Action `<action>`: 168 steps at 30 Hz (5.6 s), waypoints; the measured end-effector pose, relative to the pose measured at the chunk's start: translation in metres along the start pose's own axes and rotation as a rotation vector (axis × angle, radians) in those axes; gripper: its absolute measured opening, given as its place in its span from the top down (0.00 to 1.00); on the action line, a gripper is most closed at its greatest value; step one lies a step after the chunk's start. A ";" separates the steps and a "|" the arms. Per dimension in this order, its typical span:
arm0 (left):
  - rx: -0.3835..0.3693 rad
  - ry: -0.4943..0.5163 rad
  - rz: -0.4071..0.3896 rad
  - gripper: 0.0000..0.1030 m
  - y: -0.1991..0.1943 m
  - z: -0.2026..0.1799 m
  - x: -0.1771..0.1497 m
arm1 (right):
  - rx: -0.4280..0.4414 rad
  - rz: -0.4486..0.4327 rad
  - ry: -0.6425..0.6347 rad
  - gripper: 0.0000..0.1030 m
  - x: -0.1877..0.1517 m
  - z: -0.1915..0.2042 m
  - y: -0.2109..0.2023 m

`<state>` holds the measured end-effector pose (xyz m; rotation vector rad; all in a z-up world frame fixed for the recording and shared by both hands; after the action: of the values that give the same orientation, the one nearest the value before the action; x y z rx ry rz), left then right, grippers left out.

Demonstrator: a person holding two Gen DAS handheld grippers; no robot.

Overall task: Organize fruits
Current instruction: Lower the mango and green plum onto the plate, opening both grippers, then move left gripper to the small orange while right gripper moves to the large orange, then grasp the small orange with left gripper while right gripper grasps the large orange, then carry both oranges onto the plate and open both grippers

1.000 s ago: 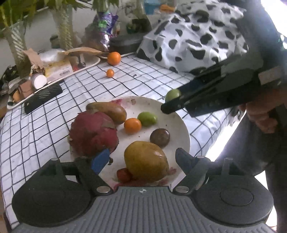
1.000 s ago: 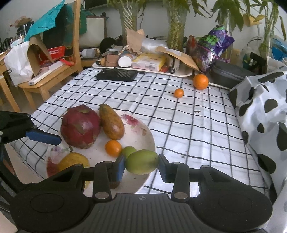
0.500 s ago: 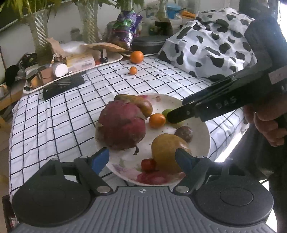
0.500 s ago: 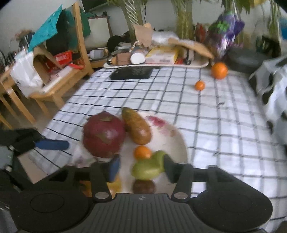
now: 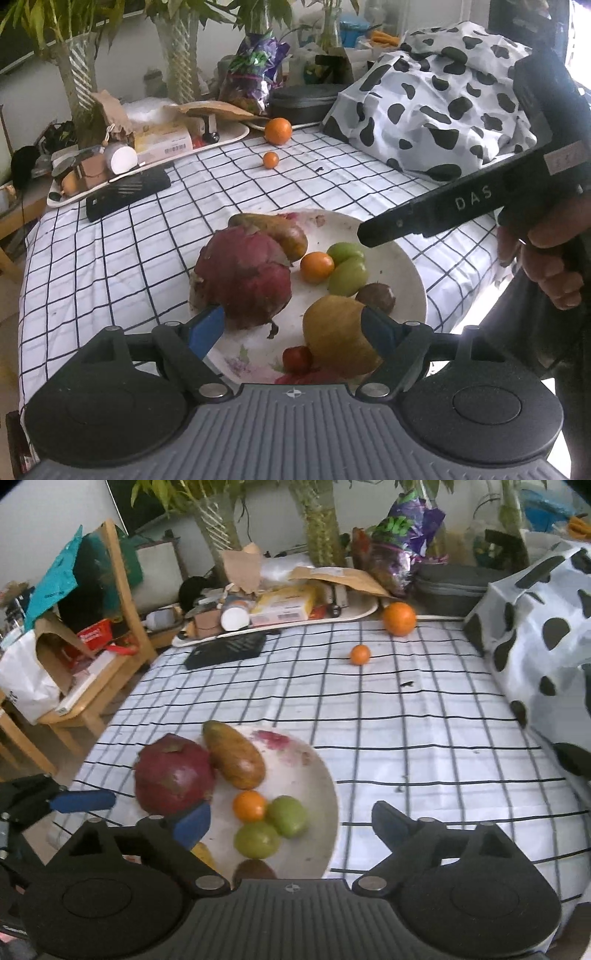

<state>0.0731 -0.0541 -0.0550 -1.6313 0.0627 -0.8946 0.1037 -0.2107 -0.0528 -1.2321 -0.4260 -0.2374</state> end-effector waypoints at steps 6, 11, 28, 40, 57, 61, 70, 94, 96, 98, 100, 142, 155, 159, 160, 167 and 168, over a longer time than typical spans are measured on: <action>0.005 -0.005 -0.016 0.22 -0.002 -0.004 0.004 | -0.087 0.009 -0.020 0.01 -0.002 -0.008 0.002; 0.013 -0.015 -0.031 0.22 -0.004 -0.005 0.009 | -0.129 0.005 -0.033 0.00 -0.001 -0.011 0.001; 0.026 -0.021 -0.048 0.23 -0.003 -0.003 0.032 | -0.187 -0.025 -0.015 0.00 0.002 -0.028 -0.006; 0.052 -0.016 -0.062 0.23 0.012 0.015 0.062 | -0.259 -0.052 0.042 0.00 0.015 -0.054 -0.004; 0.035 -0.004 -0.040 0.23 0.057 0.045 0.115 | -0.324 -0.044 0.047 0.00 0.054 -0.074 0.016; 0.027 -0.011 -0.034 0.23 0.067 0.053 0.126 | -0.337 -0.036 0.046 0.00 0.064 -0.079 0.024; 0.036 0.015 0.004 0.23 0.093 0.061 0.146 | -0.342 -0.028 0.054 0.00 0.086 -0.089 0.037; -0.108 0.174 0.031 0.42 0.177 0.058 0.206 | -0.371 0.018 0.035 0.00 0.138 -0.134 0.078; -0.125 0.185 0.039 0.44 0.186 0.054 0.211 | -0.371 0.024 0.039 0.00 0.141 -0.140 0.082; -0.133 0.195 0.034 0.46 0.194 0.051 0.217 | -0.374 0.021 0.037 0.00 0.144 -0.144 0.087; -0.152 0.204 0.035 0.59 0.202 0.048 0.221 | -0.374 0.010 0.033 0.00 0.149 -0.148 0.091; -0.127 0.097 -0.024 0.77 0.098 0.071 0.169 | -0.162 -0.183 -0.120 0.48 0.157 -0.063 0.058; -0.096 0.080 -0.065 0.77 0.034 0.053 0.111 | -0.058 -0.125 -0.199 0.48 0.063 0.000 0.014; -0.087 0.066 -0.079 0.77 0.021 0.049 0.100 | 0.008 -0.068 -0.256 0.48 0.033 0.025 0.012; -0.087 0.062 -0.082 0.77 0.019 0.048 0.098 | 0.022 -0.052 -0.280 0.48 0.025 0.033 0.012; -0.090 0.026 -0.111 0.77 0.002 0.043 0.083 | 0.073 0.016 -0.361 0.34 0.000 0.064 0.018; -0.090 0.022 -0.113 0.77 0.000 0.042 0.079 | 0.065 -0.001 -0.360 0.17 0.000 0.064 0.015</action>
<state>0.1527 -0.0590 -0.0137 -1.7224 0.0266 -1.0080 0.0979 -0.1455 -0.0488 -1.2122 -0.7400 0.0001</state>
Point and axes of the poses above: each gripper's, at about its wrist camera, not at the fingertips, and y roughly the way its jaws point, z to its left, x to its top, the point moved 7 cm from there along y, roughly the way its jaws point, and after that the axes turned 14 degrees about z, right-handed, at the moved point
